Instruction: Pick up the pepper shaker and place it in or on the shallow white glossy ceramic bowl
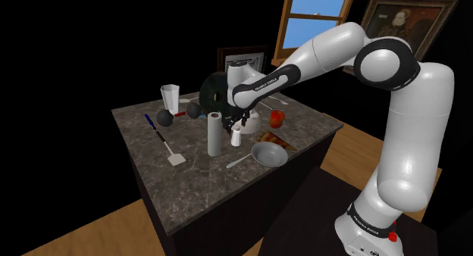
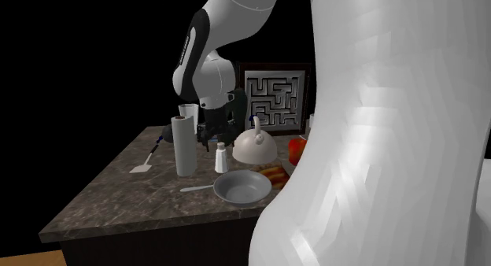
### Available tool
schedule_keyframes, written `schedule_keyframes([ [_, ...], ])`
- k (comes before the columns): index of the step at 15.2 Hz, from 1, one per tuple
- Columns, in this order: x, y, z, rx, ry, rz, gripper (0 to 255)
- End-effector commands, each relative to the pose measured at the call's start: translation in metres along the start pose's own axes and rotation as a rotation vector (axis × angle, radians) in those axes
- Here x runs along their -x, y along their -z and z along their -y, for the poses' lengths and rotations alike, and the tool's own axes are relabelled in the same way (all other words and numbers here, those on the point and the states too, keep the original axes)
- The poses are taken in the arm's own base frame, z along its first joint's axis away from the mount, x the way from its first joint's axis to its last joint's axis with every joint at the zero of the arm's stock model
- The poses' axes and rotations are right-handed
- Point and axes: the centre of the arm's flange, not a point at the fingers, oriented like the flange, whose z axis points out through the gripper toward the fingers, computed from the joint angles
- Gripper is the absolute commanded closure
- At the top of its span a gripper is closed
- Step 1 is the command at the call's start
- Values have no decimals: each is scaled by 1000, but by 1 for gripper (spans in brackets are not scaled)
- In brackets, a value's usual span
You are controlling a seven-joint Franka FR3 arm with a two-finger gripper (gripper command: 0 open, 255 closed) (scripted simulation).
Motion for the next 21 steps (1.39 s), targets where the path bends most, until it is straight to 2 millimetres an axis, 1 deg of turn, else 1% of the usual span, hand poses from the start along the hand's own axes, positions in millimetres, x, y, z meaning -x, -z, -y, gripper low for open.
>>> schedule_keyframes([
  [1, -1, -4, 1, 0, 0, 0, 0],
  [8, -1, -4, 1, 0, 0, 0, 0],
  [9, -1, -4, 1, 0, 0, 0, 255],
  [18, -1, -4, 1, 0, 0, 0, 255],
  [21, -2, 11, -1, 0, 0, 0, 255],
])
